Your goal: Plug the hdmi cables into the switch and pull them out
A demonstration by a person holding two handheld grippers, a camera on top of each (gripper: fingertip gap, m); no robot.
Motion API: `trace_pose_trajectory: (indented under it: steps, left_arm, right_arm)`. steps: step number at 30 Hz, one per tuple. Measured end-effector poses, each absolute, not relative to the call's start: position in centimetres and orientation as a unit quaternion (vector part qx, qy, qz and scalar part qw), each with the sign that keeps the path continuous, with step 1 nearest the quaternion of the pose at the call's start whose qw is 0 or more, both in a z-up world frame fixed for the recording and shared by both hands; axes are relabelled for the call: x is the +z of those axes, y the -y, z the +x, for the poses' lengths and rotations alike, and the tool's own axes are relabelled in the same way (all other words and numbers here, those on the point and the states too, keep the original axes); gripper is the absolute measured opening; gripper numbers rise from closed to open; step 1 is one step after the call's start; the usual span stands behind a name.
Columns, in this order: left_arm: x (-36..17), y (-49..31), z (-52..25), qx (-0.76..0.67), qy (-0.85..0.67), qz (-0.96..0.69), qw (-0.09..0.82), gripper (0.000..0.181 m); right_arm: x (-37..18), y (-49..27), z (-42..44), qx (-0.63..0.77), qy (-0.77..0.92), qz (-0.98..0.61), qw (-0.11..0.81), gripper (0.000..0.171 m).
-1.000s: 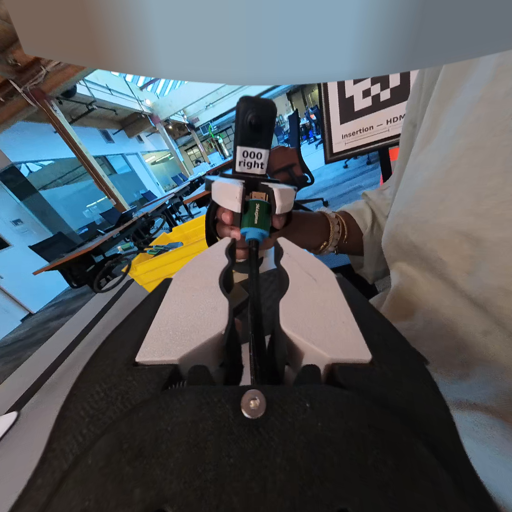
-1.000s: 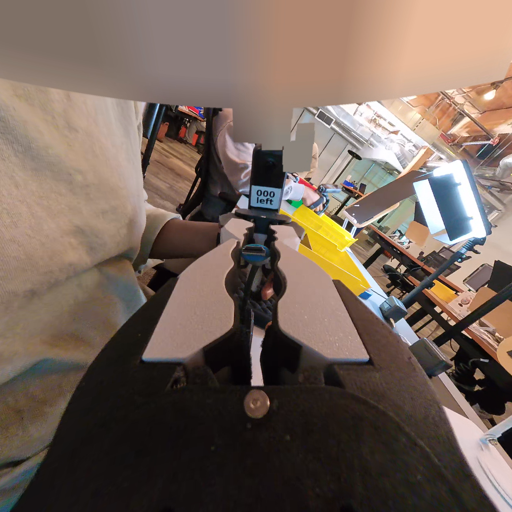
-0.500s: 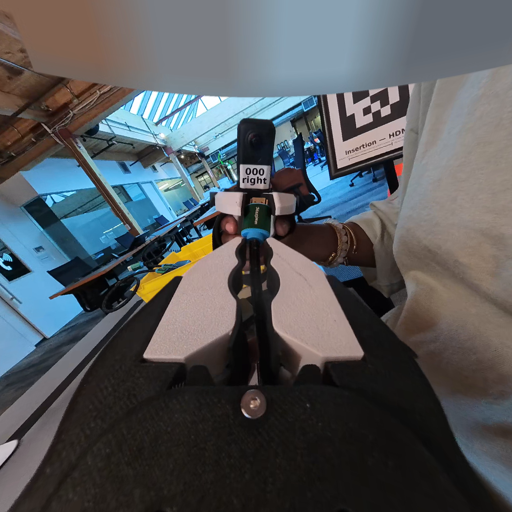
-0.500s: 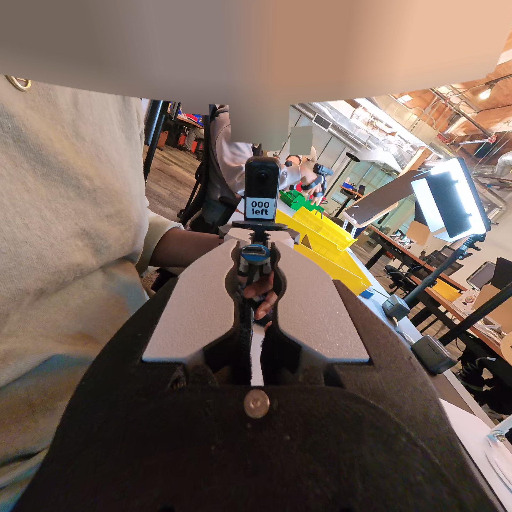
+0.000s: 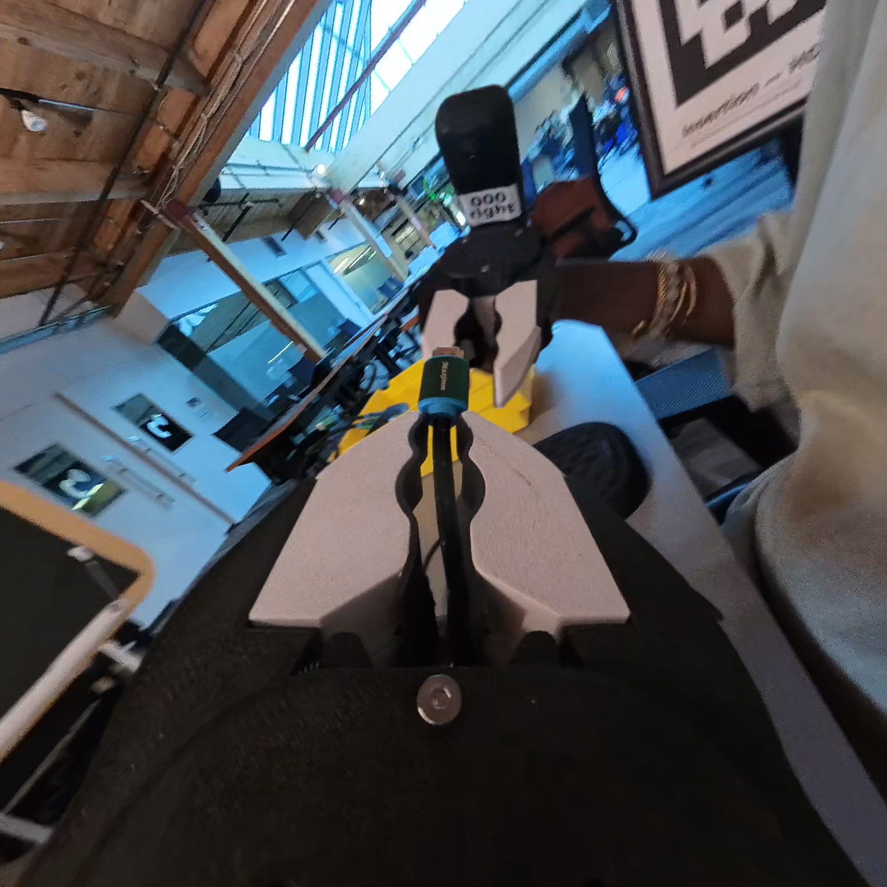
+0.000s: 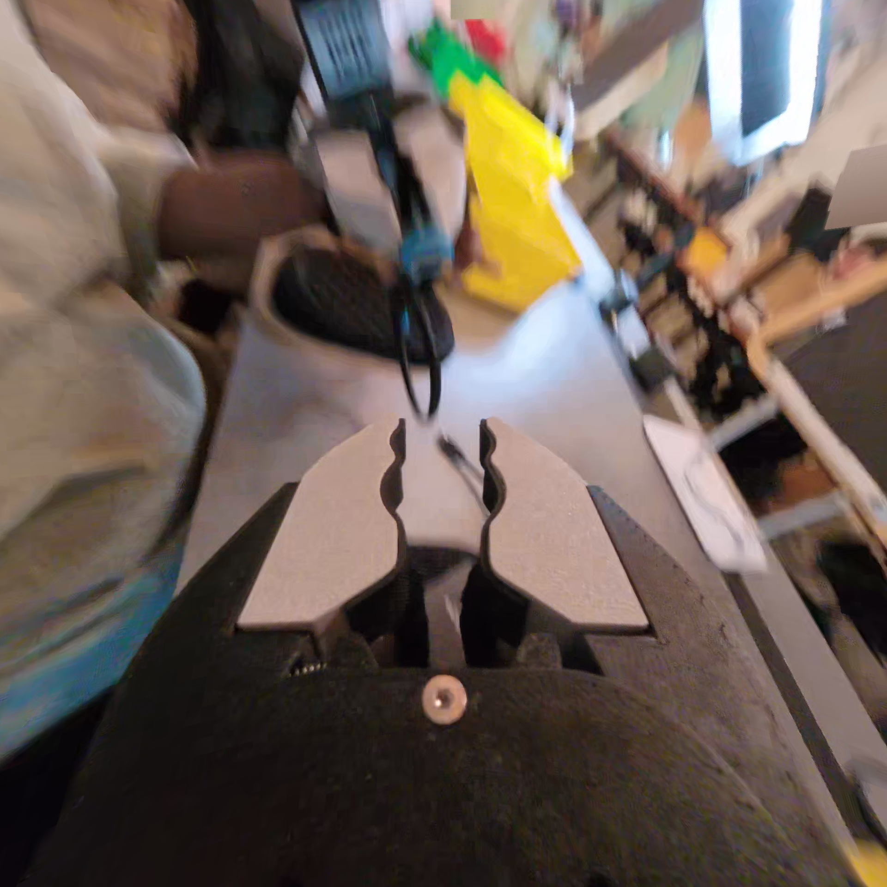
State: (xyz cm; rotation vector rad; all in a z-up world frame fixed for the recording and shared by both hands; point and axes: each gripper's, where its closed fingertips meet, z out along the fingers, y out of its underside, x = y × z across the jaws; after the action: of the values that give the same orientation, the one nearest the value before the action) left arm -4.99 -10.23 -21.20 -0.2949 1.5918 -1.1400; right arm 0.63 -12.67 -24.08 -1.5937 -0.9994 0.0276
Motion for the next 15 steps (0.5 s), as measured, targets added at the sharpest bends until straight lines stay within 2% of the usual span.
trace_pose_trajectory:
  steps: [5, 8, 15]
  left_arm:
    - [-19.9, 7.5, -6.6, -0.378, -0.708, -0.152, 0.577, 0.011]
    - [-20.9, 6.8, -7.0, -0.332, -0.735, -0.178, 0.563, 0.011]
    - [-23.4, 6.6, -8.2, -0.315, -0.767, -0.218, 0.515, 0.011]
  right_arm:
    - [-29.8, 14.5, 6.6, -0.082, 0.405, -0.831, 0.374, 0.046]
    - [-32.0, 14.0, 8.3, -0.086, 0.374, -0.874, 0.297, 0.052]
    - [-33.2, 12.4, 11.6, -0.147, 0.514, -0.835, 0.127, 0.061]
